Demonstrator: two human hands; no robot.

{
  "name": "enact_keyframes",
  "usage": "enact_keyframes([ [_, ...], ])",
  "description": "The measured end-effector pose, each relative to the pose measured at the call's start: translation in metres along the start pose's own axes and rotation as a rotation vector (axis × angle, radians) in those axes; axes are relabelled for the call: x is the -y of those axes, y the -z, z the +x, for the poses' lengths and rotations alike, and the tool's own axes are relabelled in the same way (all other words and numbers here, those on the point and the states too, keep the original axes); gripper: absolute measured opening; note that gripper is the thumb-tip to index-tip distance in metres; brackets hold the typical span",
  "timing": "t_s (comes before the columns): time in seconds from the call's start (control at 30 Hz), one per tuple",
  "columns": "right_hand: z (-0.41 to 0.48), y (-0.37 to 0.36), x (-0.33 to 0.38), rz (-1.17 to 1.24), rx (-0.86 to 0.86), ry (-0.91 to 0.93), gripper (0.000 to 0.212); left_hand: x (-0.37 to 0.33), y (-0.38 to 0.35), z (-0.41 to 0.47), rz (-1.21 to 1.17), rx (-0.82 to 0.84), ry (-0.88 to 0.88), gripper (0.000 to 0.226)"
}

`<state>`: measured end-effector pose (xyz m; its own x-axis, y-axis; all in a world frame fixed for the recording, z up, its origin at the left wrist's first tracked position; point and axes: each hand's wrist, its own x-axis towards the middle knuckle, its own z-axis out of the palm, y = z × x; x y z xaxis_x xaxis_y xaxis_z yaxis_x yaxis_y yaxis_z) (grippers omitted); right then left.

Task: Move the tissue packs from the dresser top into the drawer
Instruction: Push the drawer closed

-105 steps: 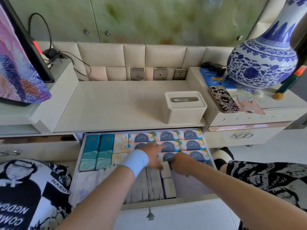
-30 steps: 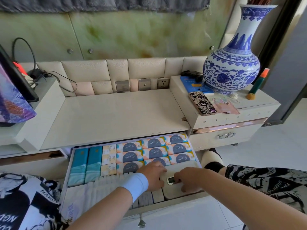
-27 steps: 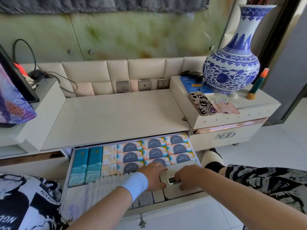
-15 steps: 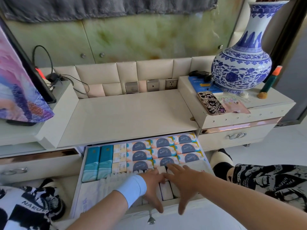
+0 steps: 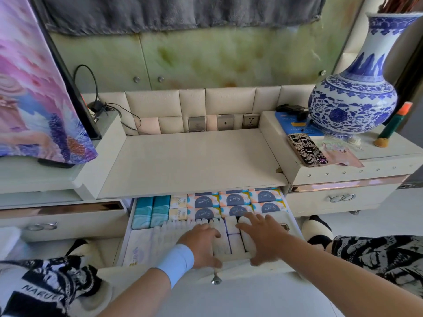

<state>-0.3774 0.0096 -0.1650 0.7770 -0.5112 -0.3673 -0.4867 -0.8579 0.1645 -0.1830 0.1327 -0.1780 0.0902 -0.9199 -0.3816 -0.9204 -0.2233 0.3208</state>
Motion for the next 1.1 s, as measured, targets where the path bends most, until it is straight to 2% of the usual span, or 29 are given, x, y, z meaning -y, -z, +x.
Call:
enact_keyframes([
  [0.07,-0.001,0.003,0.000,0.006,-0.059,-0.092,0.095,0.008,0.002,-0.004,-0.122,-0.115,0.038,0.074],
  [0.13,-0.002,0.008,0.004,0.010,-0.110,-0.195,0.080,0.010,0.006,-0.011,-0.298,-0.228,0.108,0.048],
  [0.2,-0.004,0.011,0.010,0.035,-0.120,-0.309,0.066,0.011,0.014,-0.019,-0.472,-0.245,0.251,0.024],
  [0.27,-0.005,0.012,0.016,0.115,-0.062,-0.411,0.058,0.018,0.022,-0.024,-0.651,-0.060,0.421,0.027],
  [0.33,-0.005,0.011,0.017,0.280,0.001,-0.497,0.054,0.027,0.025,-0.032,-0.802,0.181,0.570,0.036],
  [0.37,-0.005,0.012,0.017,0.383,0.027,-0.524,0.050,0.033,0.024,-0.035,-0.830,0.236,0.615,0.040],
  [0.47,0.003,0.011,0.016,0.656,0.123,-0.574,0.035,0.047,0.013,-0.036,-0.882,0.172,0.701,0.050],
  [0.53,0.010,0.011,0.018,0.855,0.162,-0.599,0.019,0.050,0.012,-0.031,-1.089,0.084,0.726,0.050],
  [0.6,0.019,0.012,0.019,1.087,0.137,-0.670,0.017,0.052,0.016,-0.025,-1.277,0.020,0.739,0.051],
  [0.73,0.035,0.015,0.015,1.582,0.056,-0.807,0.010,0.058,0.024,-0.013,-1.453,-0.102,0.690,0.042],
  [0.8,0.044,0.015,0.011,1.626,0.041,-0.797,0.007,0.060,0.027,-0.005,-1.502,-0.183,0.651,0.041],
  [0.87,0.054,0.015,0.007,1.659,0.014,-0.793,0.018,0.062,0.030,0.005,-1.521,-0.258,0.605,0.037],
  [1.0,0.070,0.017,-0.001,1.717,-0.043,-0.754,0.022,0.065,0.037,0.023,-1.547,-0.333,0.543,0.018],
  [1.1,0.081,0.015,-0.006,1.732,-0.066,-0.694,0.037,0.070,0.040,0.034,-1.574,-0.353,0.497,0.026],
])
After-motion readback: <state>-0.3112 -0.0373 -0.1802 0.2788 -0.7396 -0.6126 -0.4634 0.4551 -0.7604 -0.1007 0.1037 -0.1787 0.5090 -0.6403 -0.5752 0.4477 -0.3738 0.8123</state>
